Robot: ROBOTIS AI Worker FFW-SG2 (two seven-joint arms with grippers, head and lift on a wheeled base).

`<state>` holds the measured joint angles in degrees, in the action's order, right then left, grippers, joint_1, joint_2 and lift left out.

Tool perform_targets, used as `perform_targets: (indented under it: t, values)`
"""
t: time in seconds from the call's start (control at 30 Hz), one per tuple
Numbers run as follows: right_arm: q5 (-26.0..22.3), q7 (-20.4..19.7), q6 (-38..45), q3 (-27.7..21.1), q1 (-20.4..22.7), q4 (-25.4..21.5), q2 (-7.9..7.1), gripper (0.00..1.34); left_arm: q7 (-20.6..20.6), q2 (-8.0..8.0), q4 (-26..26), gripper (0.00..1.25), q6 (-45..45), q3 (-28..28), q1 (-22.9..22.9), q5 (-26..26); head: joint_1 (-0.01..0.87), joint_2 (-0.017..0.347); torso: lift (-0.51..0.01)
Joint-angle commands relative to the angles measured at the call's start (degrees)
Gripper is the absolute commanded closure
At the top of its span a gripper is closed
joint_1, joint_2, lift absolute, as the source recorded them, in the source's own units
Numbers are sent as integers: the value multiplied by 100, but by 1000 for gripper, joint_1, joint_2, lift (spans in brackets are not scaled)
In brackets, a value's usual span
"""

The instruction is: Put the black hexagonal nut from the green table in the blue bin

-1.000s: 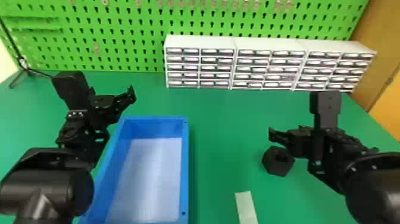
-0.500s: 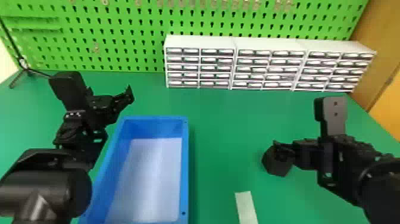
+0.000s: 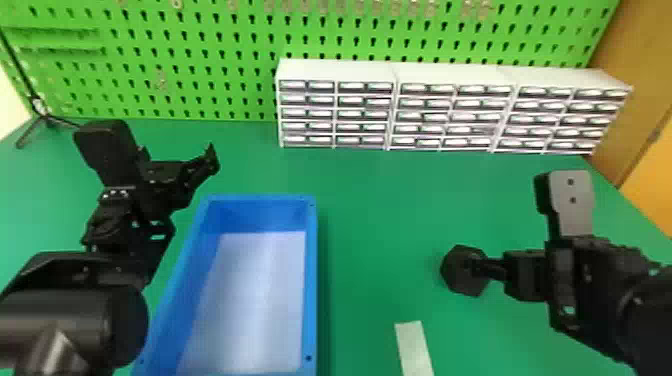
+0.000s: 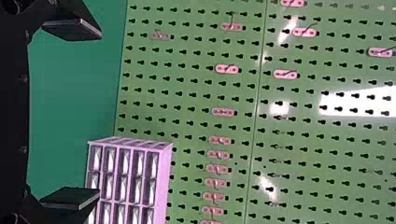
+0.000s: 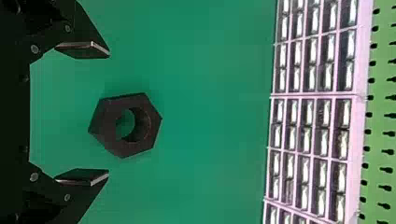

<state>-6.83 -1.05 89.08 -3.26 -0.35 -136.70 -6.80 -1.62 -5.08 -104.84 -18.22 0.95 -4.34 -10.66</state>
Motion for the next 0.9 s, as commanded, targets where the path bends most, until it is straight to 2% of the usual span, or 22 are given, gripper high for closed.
perform_targets:
  t: [0.0,0.1,0.87]
  values:
    - [23,-1,100,-43,-18,-41,56,367,13,7,-45,102,-32,45,30,21,692,8,-97]
    - [-29,-1,100,-96,-9,-41,109,367,30,-2,-71,102,-59,80,48,29,692,8,-97]
    - [-47,-1,100,-219,-97,-41,56,367,39,7,-80,102,-76,72,21,38,692,8,-97]
